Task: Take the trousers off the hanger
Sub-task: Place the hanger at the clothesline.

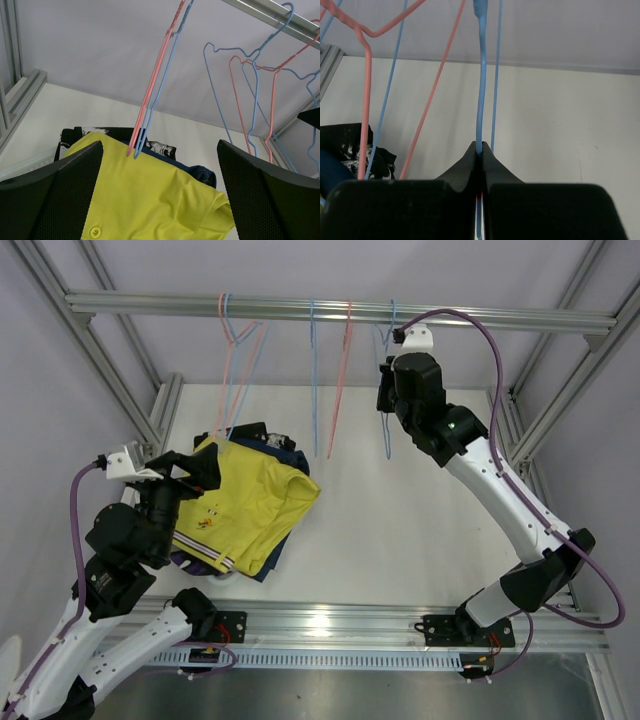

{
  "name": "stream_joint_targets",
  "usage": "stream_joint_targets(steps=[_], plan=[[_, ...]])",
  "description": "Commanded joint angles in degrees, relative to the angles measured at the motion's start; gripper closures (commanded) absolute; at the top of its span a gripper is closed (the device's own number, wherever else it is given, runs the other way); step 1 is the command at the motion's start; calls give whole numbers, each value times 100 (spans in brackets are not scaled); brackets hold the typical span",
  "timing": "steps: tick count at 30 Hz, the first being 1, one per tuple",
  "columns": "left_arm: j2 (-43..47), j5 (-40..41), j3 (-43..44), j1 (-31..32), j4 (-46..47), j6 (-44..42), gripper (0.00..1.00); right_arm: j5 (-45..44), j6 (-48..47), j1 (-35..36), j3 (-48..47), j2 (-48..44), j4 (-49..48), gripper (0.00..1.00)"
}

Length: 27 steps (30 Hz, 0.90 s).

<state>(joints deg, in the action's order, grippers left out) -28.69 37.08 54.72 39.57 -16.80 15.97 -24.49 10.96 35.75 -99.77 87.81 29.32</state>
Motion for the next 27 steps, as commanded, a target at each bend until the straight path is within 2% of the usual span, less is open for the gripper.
stream_joint_targets(steps=[1,3,4,5,6,8,9,12,15,27], plan=[[39,-96,4,-64,177,-94,1,58,64,-15,36,-335,-102,100],[30,-122,-14,-64,177,-94,1,58,73,-15,80,-370,-93,99],[30,-113,12,-64,177,-102,0,67,82,-15,98,-387,-85,93],[39,-113,-5,-64,177,-103,1,85,90,-6,124,-414,-84,86],[39,-113,-5,-64,185,-111,0,111,99,-15,141,-475,-84,74],[47,-131,-23,-64,212,-146,1,164,99,-15,229,-563,-76,65],[47,-140,-31,-64,221,-173,1,181,108,-6,256,-650,-76,52],[65,-148,-58,-64,265,-234,1,155,117,37,378,-870,-23,37],[100,-113,-110,-64,352,-339,1,85,108,99,624,-1090,3,30],[-137,1,-189,-64,545,-665,1,-20,248,415,2328,-3032,188,26]])
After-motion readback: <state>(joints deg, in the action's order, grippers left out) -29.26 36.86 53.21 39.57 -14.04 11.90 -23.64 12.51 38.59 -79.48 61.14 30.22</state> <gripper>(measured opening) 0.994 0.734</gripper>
